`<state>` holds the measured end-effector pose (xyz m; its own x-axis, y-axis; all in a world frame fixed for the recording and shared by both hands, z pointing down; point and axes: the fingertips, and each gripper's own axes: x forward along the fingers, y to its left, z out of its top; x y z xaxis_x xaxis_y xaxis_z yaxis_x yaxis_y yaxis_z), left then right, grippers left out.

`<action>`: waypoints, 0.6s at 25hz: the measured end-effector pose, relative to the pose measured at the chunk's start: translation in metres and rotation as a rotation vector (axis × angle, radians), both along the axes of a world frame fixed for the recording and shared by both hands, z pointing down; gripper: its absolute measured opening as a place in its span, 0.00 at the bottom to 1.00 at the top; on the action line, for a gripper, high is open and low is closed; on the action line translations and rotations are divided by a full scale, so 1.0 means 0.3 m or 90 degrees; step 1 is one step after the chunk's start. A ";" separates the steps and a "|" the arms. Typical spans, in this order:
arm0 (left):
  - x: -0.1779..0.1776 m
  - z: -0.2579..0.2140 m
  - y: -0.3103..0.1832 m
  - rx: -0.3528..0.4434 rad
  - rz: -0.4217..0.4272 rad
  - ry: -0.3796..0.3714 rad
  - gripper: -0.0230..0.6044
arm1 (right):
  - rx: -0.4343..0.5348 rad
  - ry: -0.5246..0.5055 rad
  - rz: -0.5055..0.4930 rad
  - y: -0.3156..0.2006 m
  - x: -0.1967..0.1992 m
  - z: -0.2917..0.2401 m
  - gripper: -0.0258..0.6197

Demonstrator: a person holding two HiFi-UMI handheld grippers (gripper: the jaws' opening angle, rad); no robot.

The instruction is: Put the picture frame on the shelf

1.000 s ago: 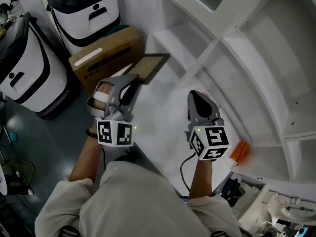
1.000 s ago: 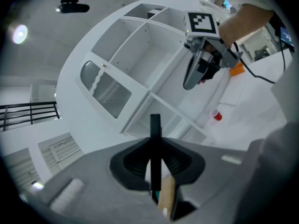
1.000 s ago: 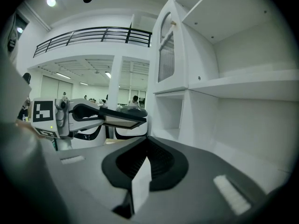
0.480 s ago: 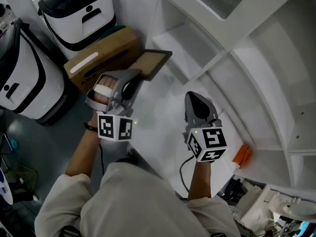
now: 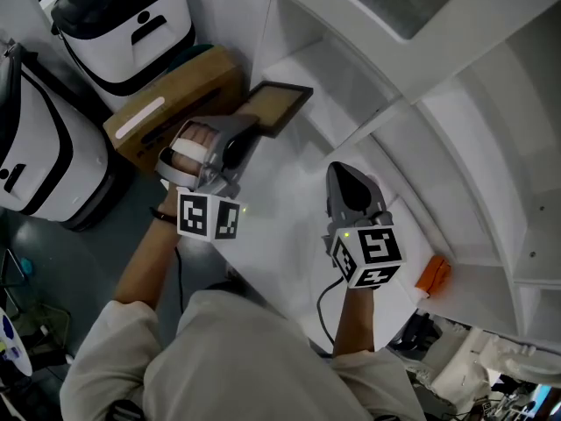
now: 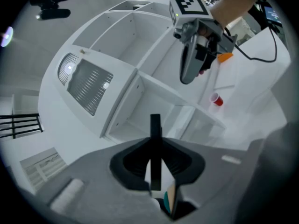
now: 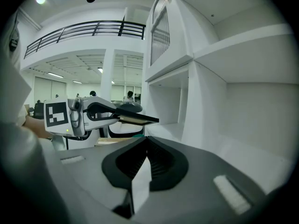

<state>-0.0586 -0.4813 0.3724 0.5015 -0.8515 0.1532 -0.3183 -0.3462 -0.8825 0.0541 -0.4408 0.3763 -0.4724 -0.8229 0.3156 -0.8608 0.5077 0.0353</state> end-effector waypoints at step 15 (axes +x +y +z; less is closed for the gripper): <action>0.029 0.097 -0.155 -0.018 0.034 -0.043 0.15 | -0.029 0.000 0.013 -0.094 -0.004 0.064 0.05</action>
<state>-0.0498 -0.5277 0.4015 0.5339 -0.8188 0.2111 -0.2394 -0.3858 -0.8910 0.0530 -0.4691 0.3956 -0.4553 -0.8174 0.3529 -0.8714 0.4904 0.0118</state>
